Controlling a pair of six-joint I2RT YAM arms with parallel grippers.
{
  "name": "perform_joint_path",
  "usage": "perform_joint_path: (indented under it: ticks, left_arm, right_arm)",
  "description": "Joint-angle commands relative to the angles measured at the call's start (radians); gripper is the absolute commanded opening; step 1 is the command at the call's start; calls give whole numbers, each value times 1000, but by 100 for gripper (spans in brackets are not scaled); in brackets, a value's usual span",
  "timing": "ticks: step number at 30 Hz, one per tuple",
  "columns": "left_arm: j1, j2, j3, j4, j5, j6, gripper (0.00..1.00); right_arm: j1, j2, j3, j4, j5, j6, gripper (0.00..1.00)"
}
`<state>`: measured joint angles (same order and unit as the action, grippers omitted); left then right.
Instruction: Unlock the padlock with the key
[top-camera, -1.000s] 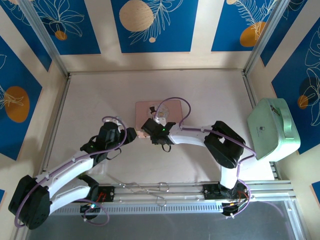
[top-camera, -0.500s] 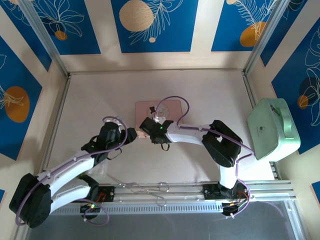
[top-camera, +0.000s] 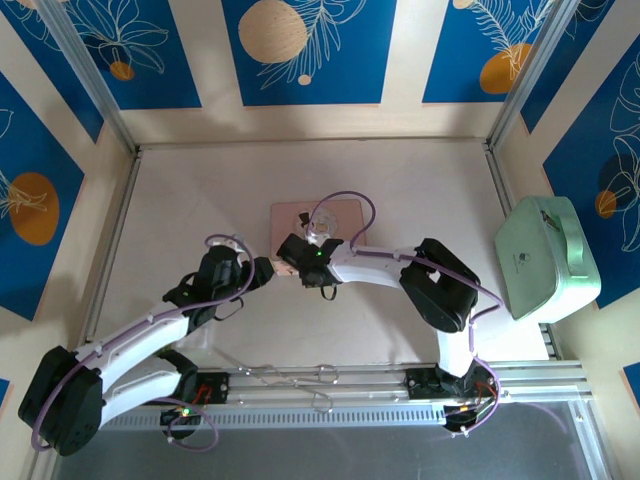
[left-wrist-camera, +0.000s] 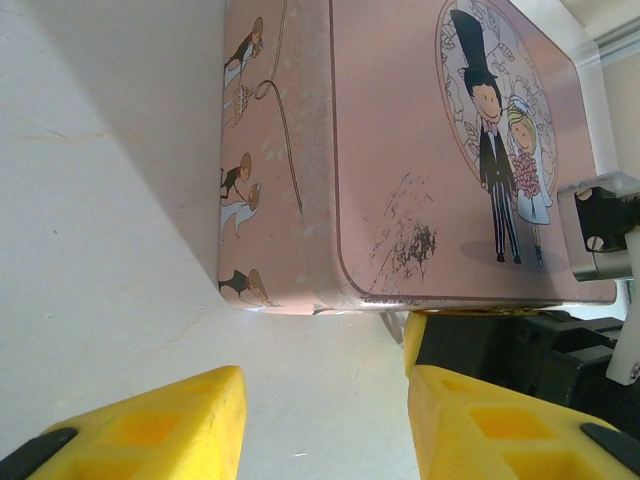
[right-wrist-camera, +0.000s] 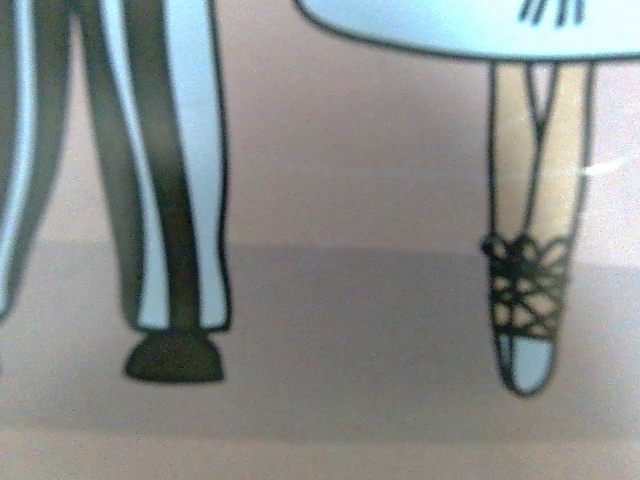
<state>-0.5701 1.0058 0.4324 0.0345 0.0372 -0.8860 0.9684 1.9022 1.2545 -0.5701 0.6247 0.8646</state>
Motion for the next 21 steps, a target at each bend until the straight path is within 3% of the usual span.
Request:
perform_joint_path:
  ticks: [1, 10, 21]
  left_arm:
    - [-5, 8, -18, 44, 24, -10, 47]
    - [-20, 6, -54, 110, 29, -26, 58]
    - [-124, -22, -110, 184, -54, -64, 70]
  right_arm:
    - [-4, 12, 29, -35, -1, 17, 22]
    - [-27, 30, 70, -107, -102, 25, 18]
    - [-59, 49, 154, -218, -242, 7, 16]
